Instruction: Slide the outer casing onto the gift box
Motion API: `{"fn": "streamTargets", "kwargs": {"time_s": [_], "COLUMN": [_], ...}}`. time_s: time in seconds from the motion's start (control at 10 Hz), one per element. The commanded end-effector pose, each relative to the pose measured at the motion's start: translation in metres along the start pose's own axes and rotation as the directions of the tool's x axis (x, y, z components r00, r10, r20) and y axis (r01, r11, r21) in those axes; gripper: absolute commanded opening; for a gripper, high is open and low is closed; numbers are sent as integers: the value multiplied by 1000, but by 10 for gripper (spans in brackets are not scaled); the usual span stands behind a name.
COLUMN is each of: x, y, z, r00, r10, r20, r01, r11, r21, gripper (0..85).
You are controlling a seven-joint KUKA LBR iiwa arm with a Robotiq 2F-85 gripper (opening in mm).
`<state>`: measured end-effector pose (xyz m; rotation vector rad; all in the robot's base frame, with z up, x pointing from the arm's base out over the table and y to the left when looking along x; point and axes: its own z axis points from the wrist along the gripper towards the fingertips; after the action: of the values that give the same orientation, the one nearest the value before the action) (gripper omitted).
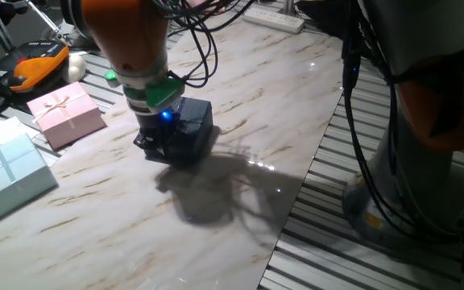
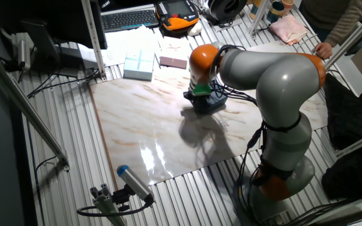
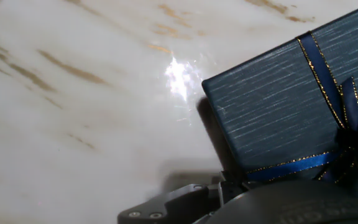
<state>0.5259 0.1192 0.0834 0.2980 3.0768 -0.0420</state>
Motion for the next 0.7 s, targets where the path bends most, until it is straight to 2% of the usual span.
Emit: {"fn": "streamTargets", "kwargs": {"time_s": [0.0,0.3,0.4,0.6], "x": [-2,-7,-8,-12], "y": [-2,-9,-9,-10], "z": [-3,-5,-10,-31], "r00": [1000,1000,999,997], "r10": [-6,-25,-28,-20], "r20": [-10,-15,-29,-74], "r01": [6,24,28,16], "r11": [1000,1000,999,998], "r21": [-6,-15,-19,-56], "gripper": [0,0,0,0]}}
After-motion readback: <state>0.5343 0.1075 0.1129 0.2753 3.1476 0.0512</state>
